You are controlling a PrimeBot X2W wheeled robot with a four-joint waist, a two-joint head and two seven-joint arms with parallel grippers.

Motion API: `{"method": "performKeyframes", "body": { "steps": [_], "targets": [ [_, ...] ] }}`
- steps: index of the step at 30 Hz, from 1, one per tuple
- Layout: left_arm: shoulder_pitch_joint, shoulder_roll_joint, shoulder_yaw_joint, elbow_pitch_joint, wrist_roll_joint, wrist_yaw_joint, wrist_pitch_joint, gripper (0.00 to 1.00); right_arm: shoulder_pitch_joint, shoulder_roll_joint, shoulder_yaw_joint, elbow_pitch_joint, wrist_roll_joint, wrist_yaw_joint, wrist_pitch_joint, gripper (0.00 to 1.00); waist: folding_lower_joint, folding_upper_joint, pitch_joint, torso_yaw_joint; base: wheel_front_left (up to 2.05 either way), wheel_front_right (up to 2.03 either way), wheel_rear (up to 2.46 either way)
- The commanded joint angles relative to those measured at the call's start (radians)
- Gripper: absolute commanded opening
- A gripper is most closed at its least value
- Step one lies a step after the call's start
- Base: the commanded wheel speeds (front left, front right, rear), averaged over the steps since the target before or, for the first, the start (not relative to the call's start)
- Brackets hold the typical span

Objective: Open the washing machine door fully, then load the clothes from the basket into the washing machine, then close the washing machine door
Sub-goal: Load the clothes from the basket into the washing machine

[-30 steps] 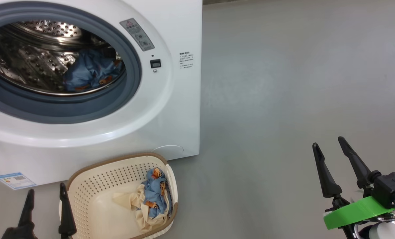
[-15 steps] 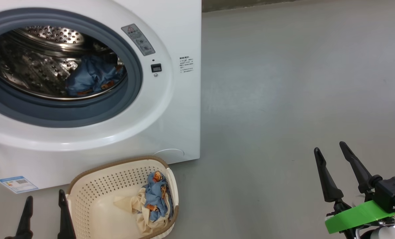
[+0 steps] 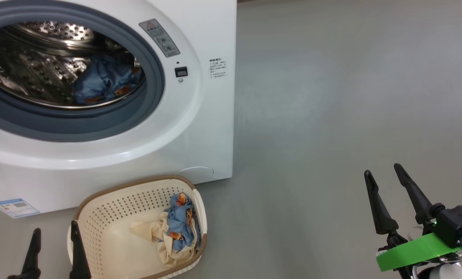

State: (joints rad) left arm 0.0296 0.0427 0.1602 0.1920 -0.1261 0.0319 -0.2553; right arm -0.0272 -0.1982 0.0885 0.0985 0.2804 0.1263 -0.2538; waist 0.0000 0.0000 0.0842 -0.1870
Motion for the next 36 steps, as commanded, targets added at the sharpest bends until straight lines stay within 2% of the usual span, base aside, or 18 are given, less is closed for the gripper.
{"method": "performKeyframes", "body": {
  "steps": [1, 9, 20, 30, 36],
  "targets": [
    [-0.028, 0.008, 0.022, -0.011, -0.01, 0.005, -0.006, 1.0, -0.022, -0.014, 0.011, -0.03, -0.011, 0.004, -0.008, 1.0, 0.0, 0.0, 0.024, -0.006, 0.0, 0.0, 0.0],
    [-0.078, 0.008, 0.017, 0.067, -0.01, -0.005, -0.006, 1.0, -0.06, 0.008, 0.015, -0.036, -0.008, 0.004, -0.008, 1.0, 0.0, 0.0, 0.101, -0.034, 0.0, 0.0, 0.0],
    [-0.273, 0.019, -0.007, 0.302, 0.002, -0.063, -0.006, 1.0, -0.161, 0.066, 0.012, -0.045, 0.012, 0.004, -0.008, 1.0, 0.0, 0.0, 0.307, -0.094, 0.0, 0.0, 0.0],
    [-0.516, 0.079, -0.027, 0.585, 0.023, -0.086, -0.006, 1.0, -0.258, 0.119, 0.022, -0.051, 0.034, 0.004, -0.008, 1.0, 0.0, 0.0, 0.473, -0.163, 0.0, 0.0, 0.0],
    [-0.623, 0.121, -0.04, 0.727, 0.041, -0.083, -0.006, 1.0, -0.295, 0.141, 0.032, -0.053, 0.049, 0.004, -0.008, 1.0, 0.0, 0.0, 0.551, -0.201, 0.0, 0.0, 0.0]
  ]
}}
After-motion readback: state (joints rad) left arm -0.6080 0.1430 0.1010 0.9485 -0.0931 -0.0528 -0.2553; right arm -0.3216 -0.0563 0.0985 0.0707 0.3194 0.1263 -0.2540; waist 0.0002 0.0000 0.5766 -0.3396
